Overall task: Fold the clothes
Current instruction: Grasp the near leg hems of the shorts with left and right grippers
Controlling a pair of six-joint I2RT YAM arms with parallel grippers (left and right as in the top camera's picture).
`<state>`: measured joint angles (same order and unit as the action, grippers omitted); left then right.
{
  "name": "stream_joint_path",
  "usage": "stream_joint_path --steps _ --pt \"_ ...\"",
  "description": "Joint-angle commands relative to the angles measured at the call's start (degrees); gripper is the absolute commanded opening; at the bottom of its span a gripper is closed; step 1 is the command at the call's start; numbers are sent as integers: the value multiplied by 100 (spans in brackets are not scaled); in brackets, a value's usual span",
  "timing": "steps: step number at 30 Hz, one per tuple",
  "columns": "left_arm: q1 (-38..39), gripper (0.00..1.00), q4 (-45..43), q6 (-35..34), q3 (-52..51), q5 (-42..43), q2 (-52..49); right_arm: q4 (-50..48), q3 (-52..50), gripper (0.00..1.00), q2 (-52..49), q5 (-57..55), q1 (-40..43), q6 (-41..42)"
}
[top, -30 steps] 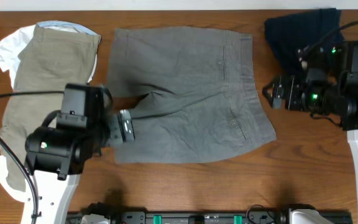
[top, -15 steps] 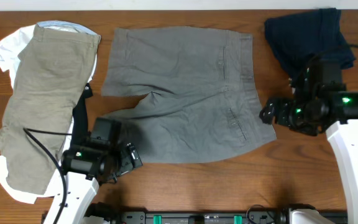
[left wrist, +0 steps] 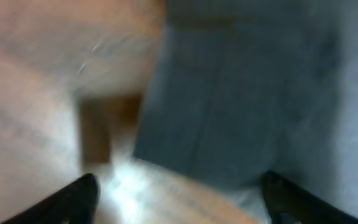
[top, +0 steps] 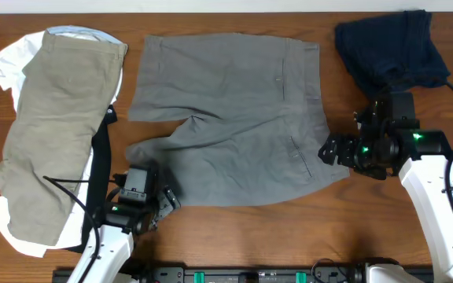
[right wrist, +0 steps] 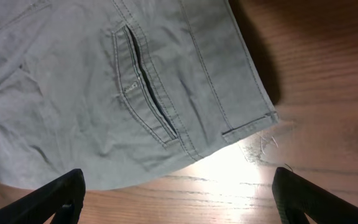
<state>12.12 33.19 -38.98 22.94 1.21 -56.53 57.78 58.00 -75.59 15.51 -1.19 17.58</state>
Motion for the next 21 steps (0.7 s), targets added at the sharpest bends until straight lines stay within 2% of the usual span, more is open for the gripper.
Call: stream_joint_path --steps 1,6,11,14,17,18,21 --pt "17 72 -280 81 2 -109 -90 -57 -33 94 4 61 37 59" --pt "17 56 -437 74 -28 -74 -627 -52 -33 94 4 59 37 59" --pt "17 51 -448 -184 -28 35 -1259 -24 -35 91 4 57 37 66" --pt "17 36 -531 -251 -28 35 -1493 37 -48 85 4 -164 37 356" --pt "17 9 -605 -249 -28 31 -1604 17 -155 73 4 -404 37 765" --pt "17 6 -616 -251 -28 31 -1609 -39 -234 69 4 -457 37 876" --pt "17 6 -678 -247 -28 28 -1606 -299 -568 68 4 -501 37 1128"
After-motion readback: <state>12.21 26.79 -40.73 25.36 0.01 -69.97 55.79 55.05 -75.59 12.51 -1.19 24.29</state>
